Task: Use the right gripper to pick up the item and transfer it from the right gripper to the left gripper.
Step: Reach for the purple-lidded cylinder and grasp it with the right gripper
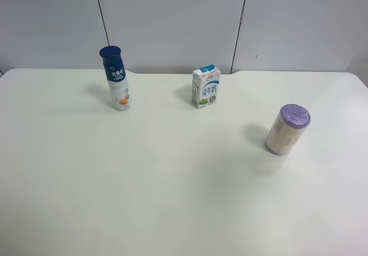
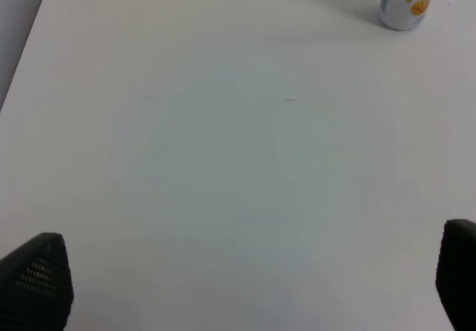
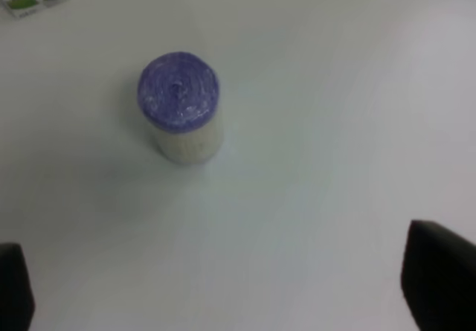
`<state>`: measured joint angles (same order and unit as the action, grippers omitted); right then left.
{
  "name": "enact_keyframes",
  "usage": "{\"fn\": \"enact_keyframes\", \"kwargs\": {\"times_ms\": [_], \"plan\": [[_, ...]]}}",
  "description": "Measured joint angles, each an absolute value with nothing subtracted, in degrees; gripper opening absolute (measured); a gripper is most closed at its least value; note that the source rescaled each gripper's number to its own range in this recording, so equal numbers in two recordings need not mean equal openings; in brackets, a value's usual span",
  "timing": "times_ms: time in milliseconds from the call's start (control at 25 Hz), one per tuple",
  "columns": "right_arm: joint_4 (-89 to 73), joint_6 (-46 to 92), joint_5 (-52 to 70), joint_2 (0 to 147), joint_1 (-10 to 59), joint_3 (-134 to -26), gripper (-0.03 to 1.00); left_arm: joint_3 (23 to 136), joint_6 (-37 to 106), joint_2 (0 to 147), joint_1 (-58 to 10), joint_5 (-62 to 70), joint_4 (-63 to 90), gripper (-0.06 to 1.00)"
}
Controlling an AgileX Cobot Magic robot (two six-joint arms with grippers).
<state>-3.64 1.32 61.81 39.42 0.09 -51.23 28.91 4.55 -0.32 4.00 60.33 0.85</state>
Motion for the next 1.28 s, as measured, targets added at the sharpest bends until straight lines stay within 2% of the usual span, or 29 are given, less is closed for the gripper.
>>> {"fn": "enact_keyframes", "kwargs": {"times_ms": [520,1000,1280], "plan": [[-3.64,0.81,61.42,73.1,0.09,-62.25,1.0,28.91,4.55,-0.32,4.0,60.33,0.85,1.0],[-3.69,1.49,54.73,87.15,4.78,-63.37,1.0,28.91,4.55,-0.32,4.0,60.33,0.85,1.0],[-3.69,1.76,50.33,93.59,4.93,-63.37,1.0,28.91,4.55,-0.32,4.0,60.33,0.85,1.0]]}}
